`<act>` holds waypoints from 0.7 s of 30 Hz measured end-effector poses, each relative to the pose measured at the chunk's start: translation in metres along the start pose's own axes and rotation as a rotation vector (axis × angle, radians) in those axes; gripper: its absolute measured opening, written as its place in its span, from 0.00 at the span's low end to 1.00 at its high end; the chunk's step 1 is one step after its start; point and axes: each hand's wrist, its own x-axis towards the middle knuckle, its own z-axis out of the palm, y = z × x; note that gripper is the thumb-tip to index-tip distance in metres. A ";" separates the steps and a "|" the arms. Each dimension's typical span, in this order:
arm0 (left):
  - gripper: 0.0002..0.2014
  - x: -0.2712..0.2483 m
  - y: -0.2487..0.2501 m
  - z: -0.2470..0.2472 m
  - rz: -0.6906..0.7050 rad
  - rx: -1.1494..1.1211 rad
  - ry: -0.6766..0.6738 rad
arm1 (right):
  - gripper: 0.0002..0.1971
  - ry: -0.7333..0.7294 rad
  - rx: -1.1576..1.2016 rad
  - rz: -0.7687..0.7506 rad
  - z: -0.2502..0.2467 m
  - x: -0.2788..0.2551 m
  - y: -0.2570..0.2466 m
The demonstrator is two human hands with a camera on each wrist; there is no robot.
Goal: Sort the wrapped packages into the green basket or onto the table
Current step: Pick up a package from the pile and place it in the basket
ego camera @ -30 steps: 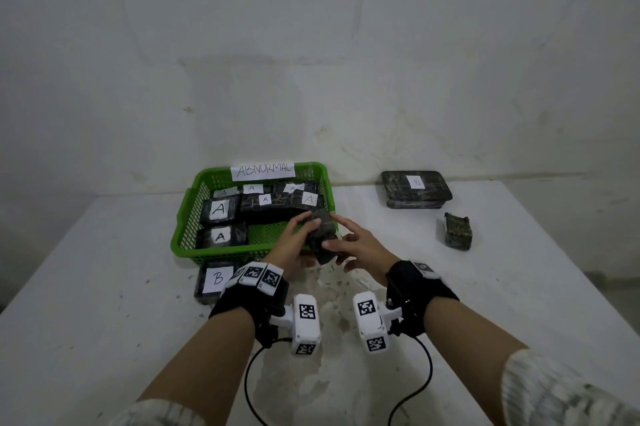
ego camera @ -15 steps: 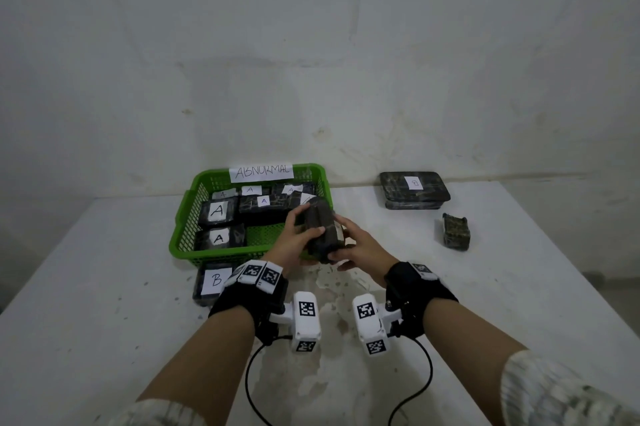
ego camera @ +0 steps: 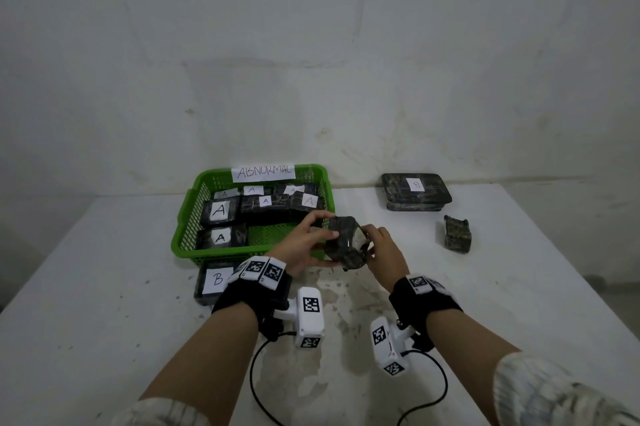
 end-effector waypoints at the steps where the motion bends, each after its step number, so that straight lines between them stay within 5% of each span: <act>1: 0.13 0.000 -0.001 0.000 0.010 -0.005 -0.010 | 0.20 -0.023 0.116 0.077 0.000 0.000 0.001; 5: 0.15 -0.001 -0.003 -0.002 0.040 -0.017 -0.015 | 0.20 -0.152 0.816 0.459 -0.004 -0.002 -0.002; 8: 0.15 -0.002 -0.003 -0.003 0.055 -0.022 -0.031 | 0.22 -0.169 1.056 0.541 -0.008 -0.003 -0.003; 14: 0.11 0.000 -0.004 0.002 0.060 -0.049 -0.043 | 0.22 -0.135 1.291 0.611 -0.002 -0.001 -0.004; 21: 0.11 0.002 -0.010 0.004 0.080 0.064 0.041 | 0.17 -0.303 1.176 0.611 -0.004 -0.007 -0.009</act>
